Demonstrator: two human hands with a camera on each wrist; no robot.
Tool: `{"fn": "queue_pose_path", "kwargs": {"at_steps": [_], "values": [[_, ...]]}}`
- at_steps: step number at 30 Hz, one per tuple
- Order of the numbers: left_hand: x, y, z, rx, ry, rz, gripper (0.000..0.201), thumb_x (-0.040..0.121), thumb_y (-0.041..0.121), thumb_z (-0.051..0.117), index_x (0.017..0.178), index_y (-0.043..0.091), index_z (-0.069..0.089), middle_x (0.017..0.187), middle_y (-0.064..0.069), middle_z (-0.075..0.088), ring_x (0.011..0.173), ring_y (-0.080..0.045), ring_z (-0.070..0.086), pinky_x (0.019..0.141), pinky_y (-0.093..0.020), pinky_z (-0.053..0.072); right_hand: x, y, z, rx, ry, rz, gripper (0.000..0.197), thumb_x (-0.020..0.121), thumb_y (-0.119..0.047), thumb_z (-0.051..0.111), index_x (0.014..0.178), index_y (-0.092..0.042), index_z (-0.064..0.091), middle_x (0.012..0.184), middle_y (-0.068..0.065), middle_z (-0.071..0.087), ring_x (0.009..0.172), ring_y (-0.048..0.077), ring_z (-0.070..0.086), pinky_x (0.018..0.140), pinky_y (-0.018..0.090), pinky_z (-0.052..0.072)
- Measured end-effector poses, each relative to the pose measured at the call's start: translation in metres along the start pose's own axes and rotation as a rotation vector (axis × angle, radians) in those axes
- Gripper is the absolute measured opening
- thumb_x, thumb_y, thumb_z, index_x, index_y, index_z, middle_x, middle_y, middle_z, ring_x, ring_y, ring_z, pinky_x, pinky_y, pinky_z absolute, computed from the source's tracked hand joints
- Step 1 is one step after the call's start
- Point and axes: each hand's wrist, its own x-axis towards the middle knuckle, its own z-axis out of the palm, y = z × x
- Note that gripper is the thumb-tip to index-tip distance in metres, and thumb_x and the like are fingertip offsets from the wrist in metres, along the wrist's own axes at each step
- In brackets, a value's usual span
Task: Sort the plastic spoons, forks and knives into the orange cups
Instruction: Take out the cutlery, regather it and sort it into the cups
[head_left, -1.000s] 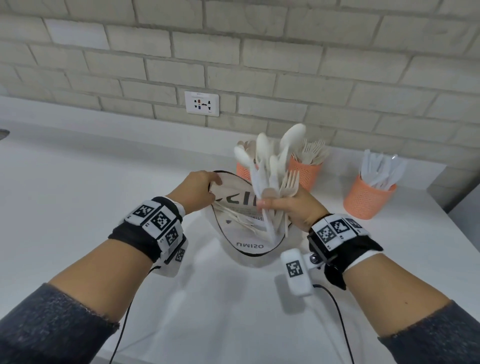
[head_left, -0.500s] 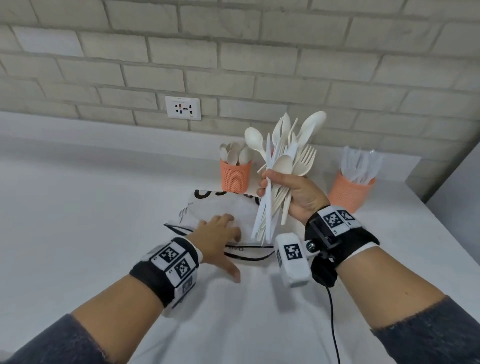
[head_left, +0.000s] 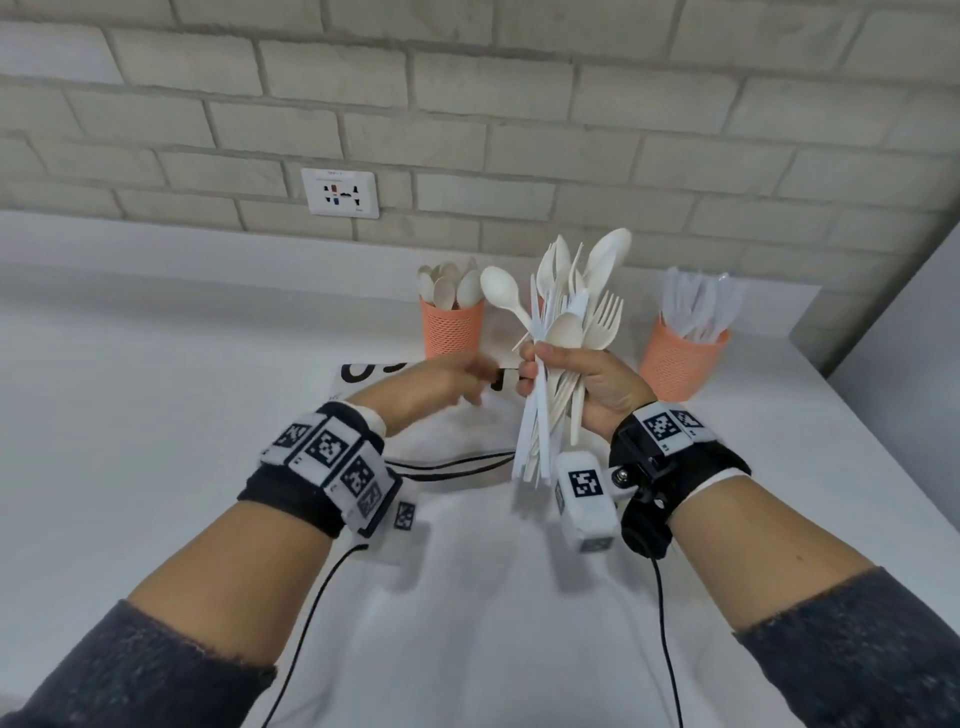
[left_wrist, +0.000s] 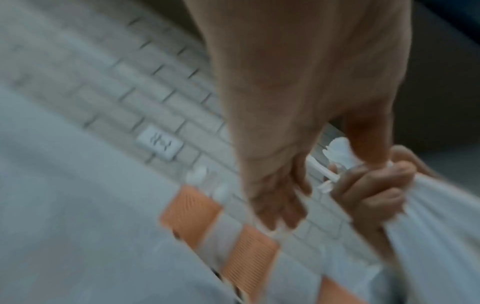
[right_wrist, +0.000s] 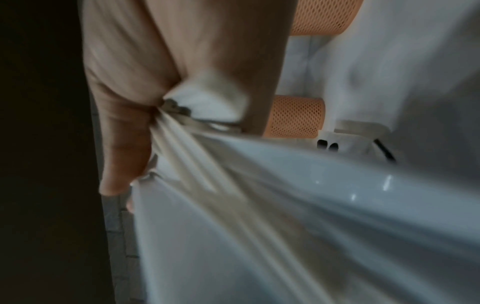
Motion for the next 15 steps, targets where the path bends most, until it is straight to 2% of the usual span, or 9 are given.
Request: {"fn": "queue_pose_path", "kwargs": {"at_steps": [1,3,5,6,8,10,11,13,15], "values": [[0.0,0.004,0.002,-0.24,-0.052,0.074,0.033,0.08,0.018,0.054,0.113,0.021,0.054,0.12,-0.001,0.058,0.113,-0.016,0.051,0.095,-0.03,0.038,-0.001,0.0,0.001,0.005,-0.028,-0.004,0.048,0.044,-0.021,0.092,0.079,-0.006,0.063,0.064,0.003,0.062,0.058,0.013,0.062,0.061,0.026,0.054],[0.006,0.006,0.01,-0.465,-0.113,0.182,0.027,0.074,0.033,0.062,0.097,0.021,0.053,0.09,0.005,0.062,0.091,-0.011,0.059,0.088,-0.033,0.042,-0.002,0.002,0.004,0.003,-0.088,-0.011,0.053,0.047,-0.022,0.091,0.089,-0.005,0.064,0.069,0.002,0.067,0.063,0.013,0.065,0.063,0.027,0.056],[0.013,0.009,0.019,-0.515,-0.091,0.205,0.041,0.066,0.045,0.072,0.088,0.016,0.053,0.063,0.009,0.058,0.064,-0.011,0.053,0.067,-0.025,0.045,-0.001,0.007,0.01,-0.022,-0.15,0.002,0.048,0.055,-0.021,0.087,0.095,-0.005,0.066,0.07,0.003,0.068,0.065,0.013,0.066,0.064,0.026,0.055],[0.015,0.011,0.023,-0.514,-0.07,0.204,0.041,0.064,0.044,0.072,0.084,0.014,0.054,0.054,0.008,0.054,0.057,-0.012,0.046,0.058,-0.022,0.042,-0.001,0.009,0.012,-0.035,-0.166,0.006,0.043,0.059,-0.02,0.085,0.095,-0.006,0.067,0.068,0.004,0.067,0.064,0.013,0.065,0.063,0.026,0.055],[0.021,0.011,0.028,-0.54,-0.034,0.212,0.031,0.063,0.039,0.069,0.072,0.015,0.053,0.044,0.006,0.049,0.049,-0.011,0.04,0.048,-0.021,0.037,0.0,0.011,0.014,-0.054,-0.142,0.011,0.034,0.066,-0.012,0.08,0.096,-0.004,0.066,0.065,0.005,0.065,0.062,0.013,0.064,0.061,0.026,0.054],[0.026,0.008,0.029,-0.581,-0.016,0.21,0.025,0.064,0.035,0.07,0.068,0.015,0.055,0.045,0.006,0.05,0.049,-0.015,0.041,0.046,-0.022,0.038,-0.002,0.01,0.012,-0.087,-0.081,0.008,0.023,0.072,-0.002,0.068,0.094,-0.001,0.063,0.063,0.007,0.064,0.06,0.015,0.064,0.058,0.027,0.054],[0.028,0.007,0.03,-0.599,-0.015,0.218,0.025,0.065,0.033,0.071,0.071,0.012,0.059,0.05,0.0,0.052,0.052,-0.02,0.042,0.048,-0.024,0.04,-0.002,0.01,0.01,-0.104,-0.059,0.012,0.019,0.073,0.0,0.062,0.093,-0.002,0.062,0.063,0.008,0.064,0.06,0.015,0.064,0.057,0.028,0.054],[0.032,0.006,0.032,-0.621,-0.025,0.222,0.034,0.067,0.028,0.074,0.09,0.005,0.063,0.073,-0.016,0.056,0.068,-0.032,0.044,0.061,-0.031,0.04,-0.004,0.01,0.009,-0.147,-0.041,0.044,0.018,0.073,0.0,0.059,0.089,-0.006,0.064,0.062,0.007,0.062,0.058,0.015,0.064,0.055,0.029,0.054],[0.033,0.011,0.035,-0.586,-0.014,0.23,0.034,0.071,0.024,0.073,0.097,0.005,0.062,0.079,-0.018,0.058,0.075,-0.033,0.053,0.065,-0.034,0.044,-0.007,0.01,0.009,-0.195,-0.043,0.072,0.015,0.072,0.001,0.06,0.083,-0.008,0.066,0.061,0.007,0.06,0.057,0.016,0.063,0.055,0.029,0.055]]}}
